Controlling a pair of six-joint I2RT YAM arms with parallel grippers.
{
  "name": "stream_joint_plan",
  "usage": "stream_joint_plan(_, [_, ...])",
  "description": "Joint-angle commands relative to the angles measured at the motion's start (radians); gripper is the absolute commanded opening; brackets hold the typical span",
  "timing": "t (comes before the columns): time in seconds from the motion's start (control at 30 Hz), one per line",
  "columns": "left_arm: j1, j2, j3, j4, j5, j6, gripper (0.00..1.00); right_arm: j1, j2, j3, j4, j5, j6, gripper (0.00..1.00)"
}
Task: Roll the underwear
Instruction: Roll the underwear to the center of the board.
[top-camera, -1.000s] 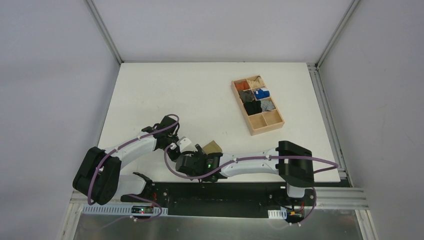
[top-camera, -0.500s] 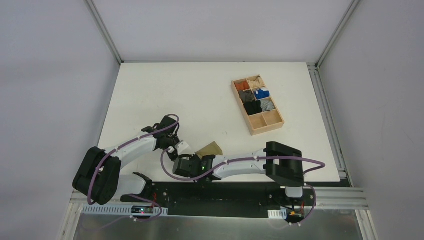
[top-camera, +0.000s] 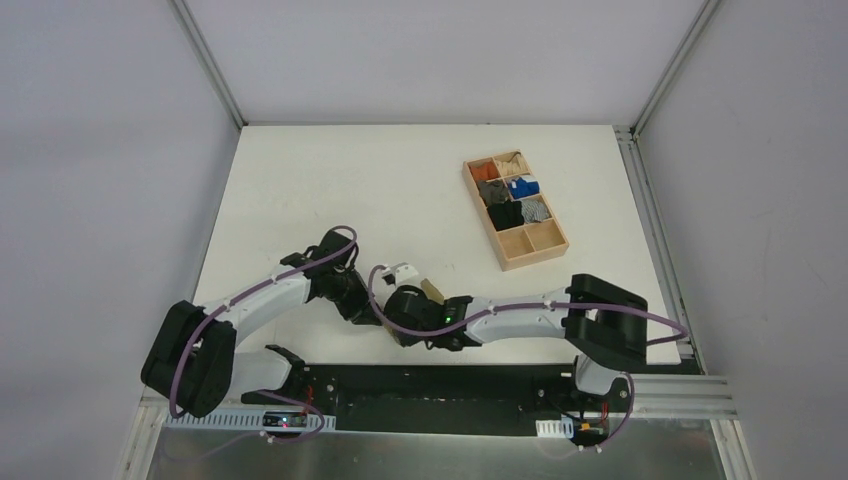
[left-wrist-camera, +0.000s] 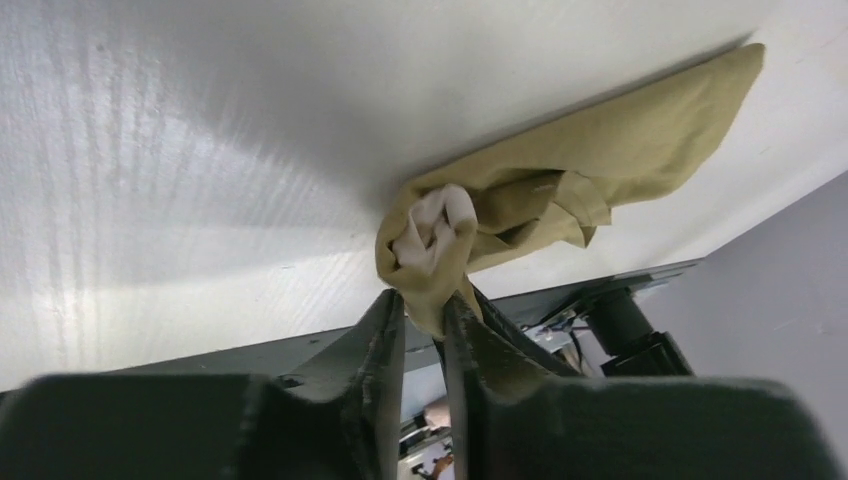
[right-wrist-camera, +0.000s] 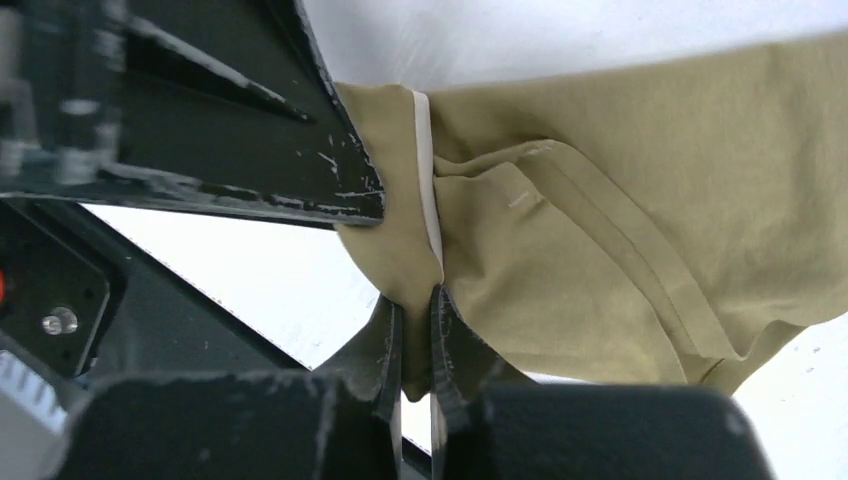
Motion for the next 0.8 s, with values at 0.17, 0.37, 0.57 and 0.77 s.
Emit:
stream_joint_plan(0.17, [-0.005,-0.067,0.063,-0.061,-0.017,-0.009,0.47,-0.118,-0.102,-0.230,0.272,-0.262,0.155,0.00])
stream_joint_plan(0.37, [-0.005,-0.081,0.051,-0.059,-0.004,-0.005,0.58,-0.205,-0.113,-0.335,0.422,-0.436,0.215,0.00])
stream_joint_plan(0.57, [-0.005,-0.067,0.007,0.013,0.023,0.004,0.58,-0.308,-0.065,-0.428,0.617,-0.609,0.293,0.00])
stream_joint_plan(0.77, [-0.007,-0.029,-0.035,0.167,0.083,0.022,0.56,-0.388,0.025,-0.537,0.924,-0.746,0.439,0.00])
